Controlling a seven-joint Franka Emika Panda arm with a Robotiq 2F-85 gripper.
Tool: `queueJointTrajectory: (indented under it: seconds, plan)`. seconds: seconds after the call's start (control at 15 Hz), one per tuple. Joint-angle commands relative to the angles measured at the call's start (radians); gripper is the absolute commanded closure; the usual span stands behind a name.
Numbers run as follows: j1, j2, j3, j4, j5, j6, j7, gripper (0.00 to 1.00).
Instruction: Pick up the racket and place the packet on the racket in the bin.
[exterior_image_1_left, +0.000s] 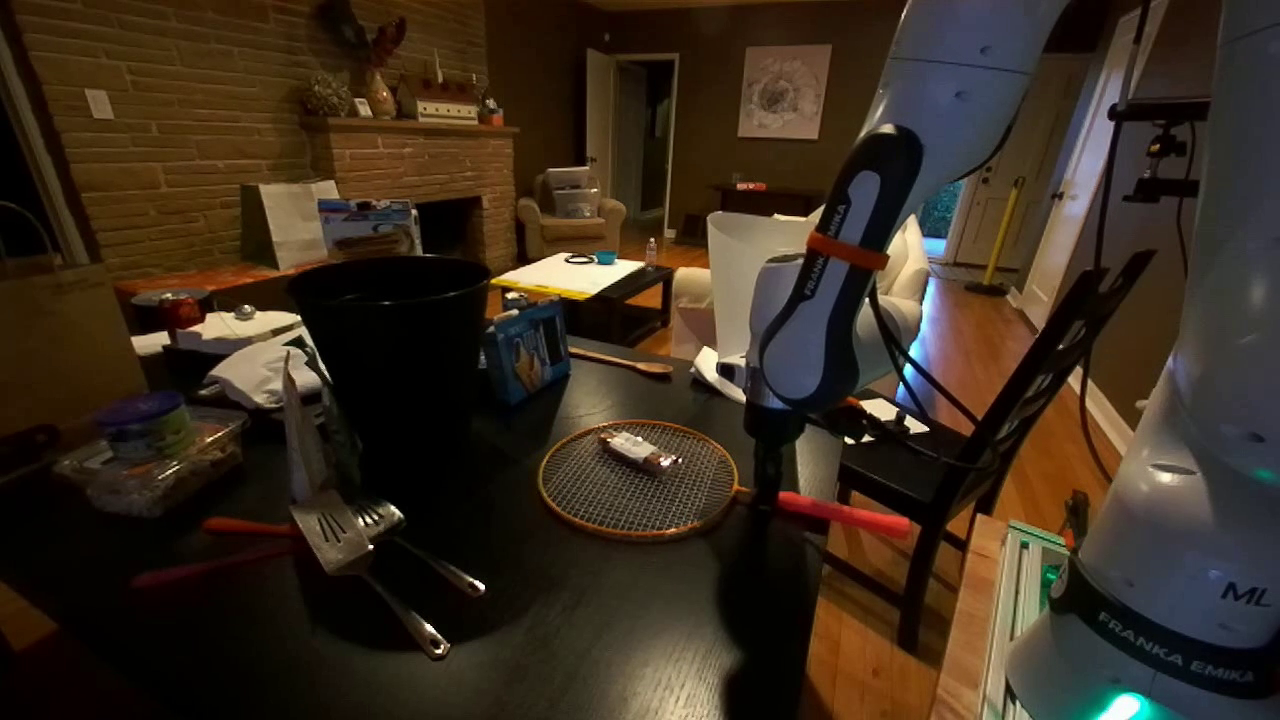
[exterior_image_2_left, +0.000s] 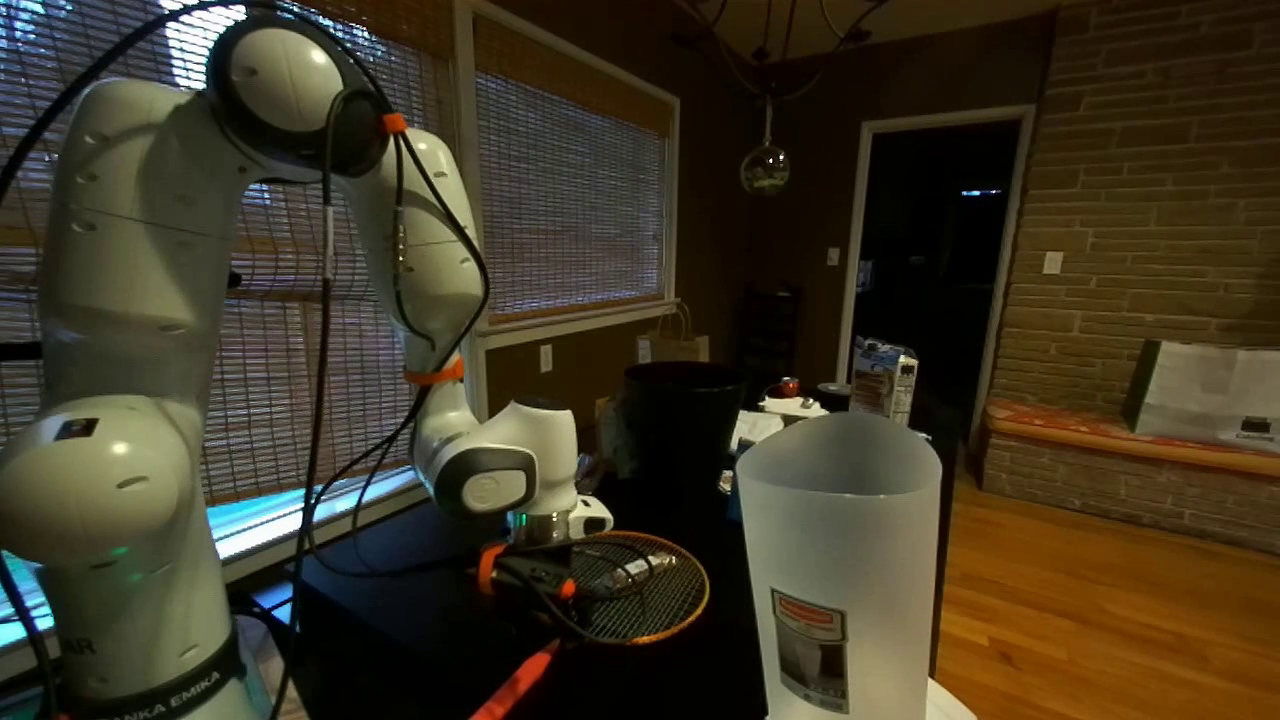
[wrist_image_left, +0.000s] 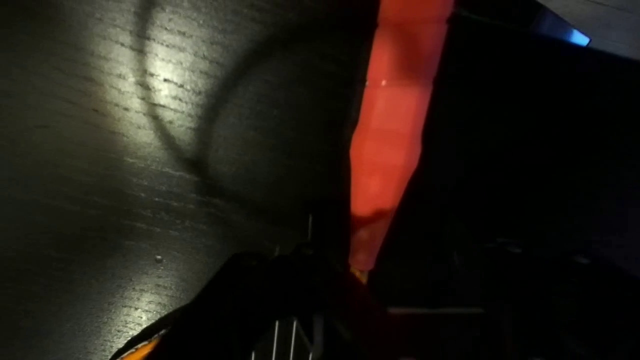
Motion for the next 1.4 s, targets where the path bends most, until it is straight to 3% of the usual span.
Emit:
queueJointTrajectory:
  seconds: [0.0, 0.07, 0.13, 0.33, 0.4, 0.53, 0.67, 0.73, 0.87, 0.93, 1.33]
  plan:
    - [-0.017, 0.002, -0.003, 0.001, -0.063, 0.019, 0.053, 0.68]
    - [-0.017, 0.002, -0.003, 0.000, -0.069, 0.019, 0.060, 0.75]
    - [-0.019, 0.000, 0.001, -0.001, -0.072, 0.018, 0.065, 0.38]
    - [-0.018, 0.002, -0.003, 0.000, -0.085, 0.017, 0.081, 0.31]
    - [-0.020, 0.004, -0.004, 0.001, -0.090, 0.018, 0.084, 0.63]
    - [-0.021, 0.005, -0.005, 0.001, -0.094, 0.016, 0.091, 0.68]
    - [-0.018, 0.002, -0.005, 0.000, -0.102, 0.017, 0.101, 0.32]
    - [-0.019, 0.003, -0.007, 0.001, -0.106, 0.016, 0.106, 0.32]
    - [-0.014, 0.008, -0.016, 0.004, -0.113, 0.018, 0.124, 0.64]
    - [-0.014, 0.009, -0.016, 0.006, -0.113, 0.017, 0.132, 0.65]
    - [-0.007, -0.003, -0.011, -0.001, -0.128, 0.014, 0.168, 1.00]
